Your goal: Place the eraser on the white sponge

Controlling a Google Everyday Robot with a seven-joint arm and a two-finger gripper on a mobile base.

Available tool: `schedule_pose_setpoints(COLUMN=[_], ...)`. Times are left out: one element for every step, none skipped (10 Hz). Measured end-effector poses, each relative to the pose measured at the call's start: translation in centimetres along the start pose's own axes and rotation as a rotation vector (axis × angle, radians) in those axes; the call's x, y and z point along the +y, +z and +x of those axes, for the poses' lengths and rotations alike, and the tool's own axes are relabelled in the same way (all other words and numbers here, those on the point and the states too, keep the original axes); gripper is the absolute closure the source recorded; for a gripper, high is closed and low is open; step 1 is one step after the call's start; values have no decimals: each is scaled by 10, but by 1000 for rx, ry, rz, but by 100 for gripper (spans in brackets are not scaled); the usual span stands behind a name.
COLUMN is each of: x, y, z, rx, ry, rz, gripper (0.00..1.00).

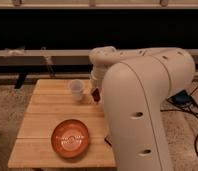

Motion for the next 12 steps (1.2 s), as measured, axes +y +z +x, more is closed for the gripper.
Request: schedule_pose_setpoints(x=[-14,-29,-49,-58,-69,-76,-81,-84,-89,-96,-100,-102], y=[5,11,18,23,24,21,19,19,21,23,25,29], z=[-2,-2,0,4,8,13,18,22,28,32,35,38], rx=[1,3,9,13,7,-3,-9,-11,-10,-7,-1,6], ry=[20,39,58,67,73,73,73,73,73,76,75,68], rz=[3,9,20,24,27,29,31,31,33,36,41,49], gripper=[100,100,100,100,100,100,100,100,100,100,100,100])
